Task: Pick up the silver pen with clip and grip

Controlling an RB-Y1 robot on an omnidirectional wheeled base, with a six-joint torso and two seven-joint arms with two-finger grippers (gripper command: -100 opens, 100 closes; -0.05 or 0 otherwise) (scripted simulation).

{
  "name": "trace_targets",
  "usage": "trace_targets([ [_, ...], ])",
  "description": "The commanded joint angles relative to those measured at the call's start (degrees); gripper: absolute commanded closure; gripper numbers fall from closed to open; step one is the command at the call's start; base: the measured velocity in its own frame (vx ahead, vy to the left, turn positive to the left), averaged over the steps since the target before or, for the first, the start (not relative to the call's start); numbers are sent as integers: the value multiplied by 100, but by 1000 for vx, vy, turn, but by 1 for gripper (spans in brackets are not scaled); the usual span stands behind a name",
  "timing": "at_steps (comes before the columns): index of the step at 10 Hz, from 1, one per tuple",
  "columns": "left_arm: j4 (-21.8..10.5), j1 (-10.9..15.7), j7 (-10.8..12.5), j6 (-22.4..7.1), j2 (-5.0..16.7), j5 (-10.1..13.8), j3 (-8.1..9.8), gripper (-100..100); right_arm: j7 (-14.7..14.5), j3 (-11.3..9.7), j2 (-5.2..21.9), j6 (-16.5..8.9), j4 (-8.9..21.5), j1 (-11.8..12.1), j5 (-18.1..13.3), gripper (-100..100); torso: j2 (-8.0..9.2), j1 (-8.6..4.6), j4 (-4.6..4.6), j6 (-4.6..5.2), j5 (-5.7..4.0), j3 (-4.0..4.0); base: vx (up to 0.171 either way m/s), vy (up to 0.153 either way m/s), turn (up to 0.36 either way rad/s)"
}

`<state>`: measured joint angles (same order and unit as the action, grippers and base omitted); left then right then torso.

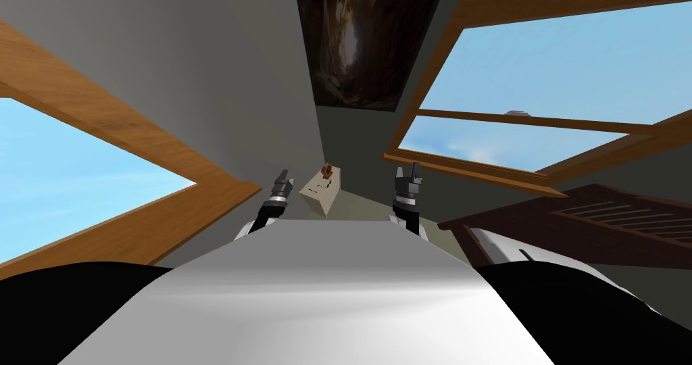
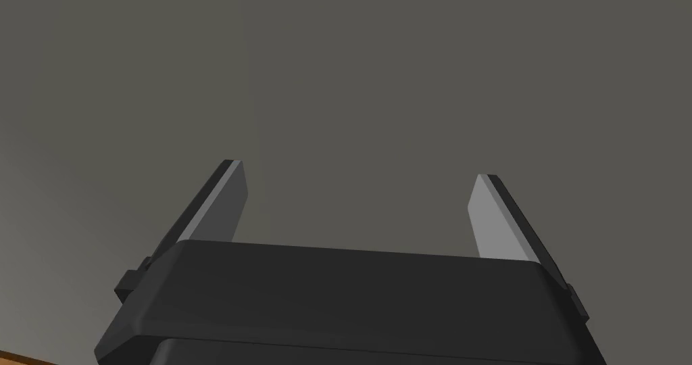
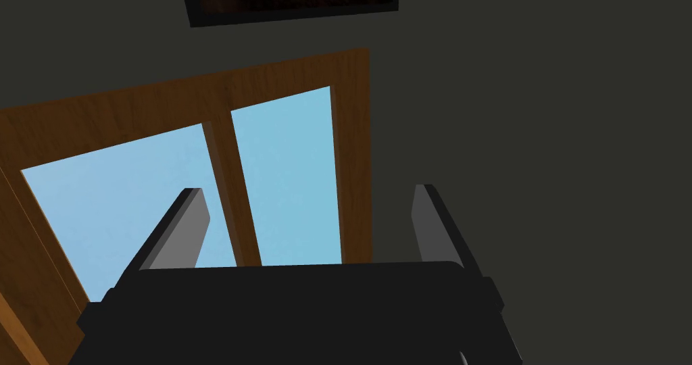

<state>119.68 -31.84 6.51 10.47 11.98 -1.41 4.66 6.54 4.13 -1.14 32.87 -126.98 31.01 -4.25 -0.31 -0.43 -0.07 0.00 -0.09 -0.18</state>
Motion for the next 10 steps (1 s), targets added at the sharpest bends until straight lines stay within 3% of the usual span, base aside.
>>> trace_targets([
  [1,-270,-83,144,-286,96,-116,15,-100,0,0,0,0,0,0,0,0,0,0,0,0,0,0,93,-127,-49],
  [5,-806,-218,370,-814,222,-331,28,-100,0,1,1,0,0,0,0,0,10,28,2,0,5,6,76,-64,-50],
  [6,-843,-218,370,-814,222,-331,28,-100,0,0,1,0,0,0,0,0,3,22,1,0,4,2,71,-51,-23],
  [10,-1555,-370,581,-1488,382,-587,-14,-100,0,1,1,0,0,1,0,0,-13,18,-2,-1,3,-7,118,-66,-58],
])
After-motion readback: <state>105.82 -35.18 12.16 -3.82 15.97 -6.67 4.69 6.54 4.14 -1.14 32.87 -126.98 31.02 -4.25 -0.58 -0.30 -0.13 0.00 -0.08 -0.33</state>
